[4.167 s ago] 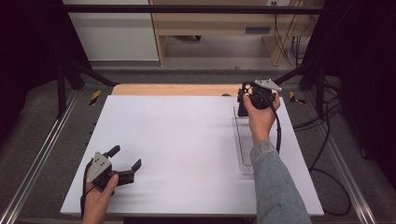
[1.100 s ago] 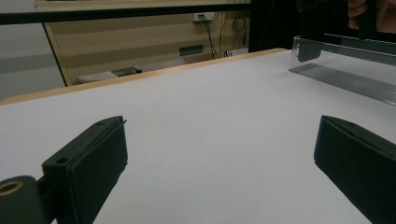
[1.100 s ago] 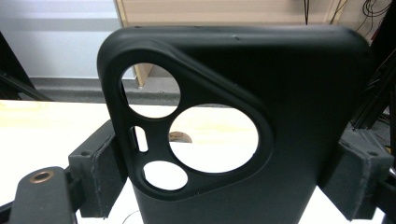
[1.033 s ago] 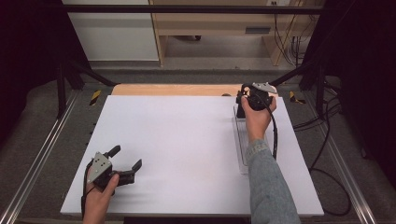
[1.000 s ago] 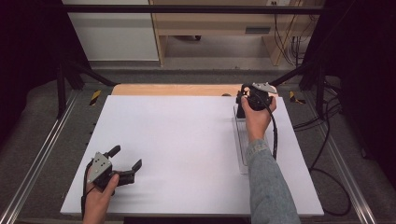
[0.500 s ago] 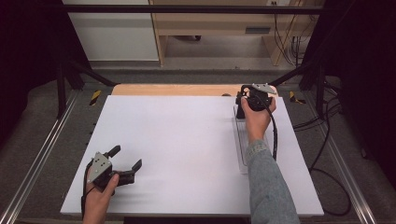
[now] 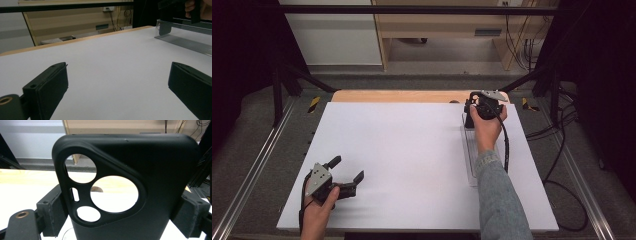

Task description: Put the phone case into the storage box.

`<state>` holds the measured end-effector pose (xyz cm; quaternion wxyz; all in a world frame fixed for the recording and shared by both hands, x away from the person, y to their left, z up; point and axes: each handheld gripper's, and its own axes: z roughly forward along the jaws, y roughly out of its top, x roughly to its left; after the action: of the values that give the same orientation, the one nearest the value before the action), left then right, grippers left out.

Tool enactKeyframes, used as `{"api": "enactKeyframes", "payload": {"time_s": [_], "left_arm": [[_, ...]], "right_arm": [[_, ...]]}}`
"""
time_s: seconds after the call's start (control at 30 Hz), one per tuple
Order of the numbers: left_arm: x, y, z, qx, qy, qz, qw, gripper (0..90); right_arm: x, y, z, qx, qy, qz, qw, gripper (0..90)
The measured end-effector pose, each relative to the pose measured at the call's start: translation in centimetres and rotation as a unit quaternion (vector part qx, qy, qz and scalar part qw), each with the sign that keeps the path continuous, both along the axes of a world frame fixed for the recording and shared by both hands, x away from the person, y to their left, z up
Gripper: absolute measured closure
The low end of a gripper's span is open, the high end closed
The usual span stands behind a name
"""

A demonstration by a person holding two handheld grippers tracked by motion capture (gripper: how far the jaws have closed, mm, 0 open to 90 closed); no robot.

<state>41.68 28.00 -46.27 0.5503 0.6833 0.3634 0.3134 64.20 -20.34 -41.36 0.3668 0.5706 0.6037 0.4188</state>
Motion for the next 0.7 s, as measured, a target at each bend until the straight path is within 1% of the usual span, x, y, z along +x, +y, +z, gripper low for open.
{"api": "enactKeyframes", "payload": {"time_s": [0.7], "left_arm": [[-0.03, 0.06, 0.02, -0.001, 0.000, 0.000, 1.0000, 2.9]], "right_arm": [[0.00, 0.06, -0.19, 0.002, 0.003, 0.000, 1.0000, 14.1]]}}
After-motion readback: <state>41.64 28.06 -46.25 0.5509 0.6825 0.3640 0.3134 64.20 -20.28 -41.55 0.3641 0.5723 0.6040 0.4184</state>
